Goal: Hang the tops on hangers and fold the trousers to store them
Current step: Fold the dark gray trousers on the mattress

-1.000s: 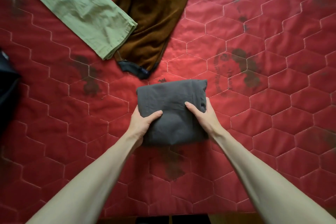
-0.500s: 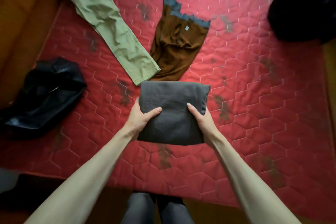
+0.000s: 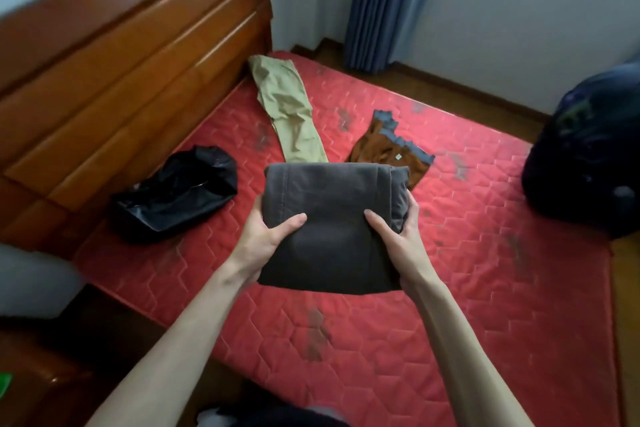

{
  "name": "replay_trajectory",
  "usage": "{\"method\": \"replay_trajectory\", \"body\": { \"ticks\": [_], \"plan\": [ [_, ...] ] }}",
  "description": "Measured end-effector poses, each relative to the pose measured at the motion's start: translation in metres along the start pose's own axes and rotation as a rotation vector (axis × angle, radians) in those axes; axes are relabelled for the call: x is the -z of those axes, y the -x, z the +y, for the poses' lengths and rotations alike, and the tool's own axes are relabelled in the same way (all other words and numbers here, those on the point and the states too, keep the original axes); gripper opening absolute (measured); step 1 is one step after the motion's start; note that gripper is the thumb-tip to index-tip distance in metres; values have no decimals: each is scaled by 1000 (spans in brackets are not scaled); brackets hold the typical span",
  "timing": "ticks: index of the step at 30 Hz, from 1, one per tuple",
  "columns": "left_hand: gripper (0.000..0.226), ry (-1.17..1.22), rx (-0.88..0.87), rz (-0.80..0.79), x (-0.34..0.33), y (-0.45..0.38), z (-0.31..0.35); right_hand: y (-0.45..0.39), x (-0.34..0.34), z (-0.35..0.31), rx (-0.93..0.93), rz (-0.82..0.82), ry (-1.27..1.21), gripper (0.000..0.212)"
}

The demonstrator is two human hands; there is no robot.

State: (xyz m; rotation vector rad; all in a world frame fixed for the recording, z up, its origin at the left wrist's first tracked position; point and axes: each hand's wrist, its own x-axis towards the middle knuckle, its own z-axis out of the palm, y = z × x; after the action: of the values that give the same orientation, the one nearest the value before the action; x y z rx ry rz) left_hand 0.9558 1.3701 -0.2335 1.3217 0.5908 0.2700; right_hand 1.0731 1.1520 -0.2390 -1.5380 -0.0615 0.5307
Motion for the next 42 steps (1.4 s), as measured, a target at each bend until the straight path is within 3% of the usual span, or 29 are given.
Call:
{"method": "replay_trajectory", "body": {
  "ticks": [7, 13, 17, 24, 28, 32, 42],
  "plan": [
    [64, 19, -105, 163, 98, 43, 69, 13, -114, -46, 187, -190, 64, 77],
    [61, 4, -173, 338, 213, 95, 90, 33, -236, -62, 245, -402, 158, 64],
    [71, 28, -194, 506, 285, 139, 97, 60, -322, -65, 196, -586, 162, 61],
    [42, 63, -231, 748, 396, 204, 99, 106, -462, -50, 168, -758, 178, 60],
    [56, 115, -232, 881, 446, 241, 101, 133, -527, -39, 100, -815, 181, 72],
    [69, 150, -212, 994, 483, 281, 102, 164, -584, -32, 47, -924, 246, 55],
    [65, 264, -223, 1408, 570, 375, 90, 250, -752, -7, -45, -1351, 421, 53]
  ]
}}
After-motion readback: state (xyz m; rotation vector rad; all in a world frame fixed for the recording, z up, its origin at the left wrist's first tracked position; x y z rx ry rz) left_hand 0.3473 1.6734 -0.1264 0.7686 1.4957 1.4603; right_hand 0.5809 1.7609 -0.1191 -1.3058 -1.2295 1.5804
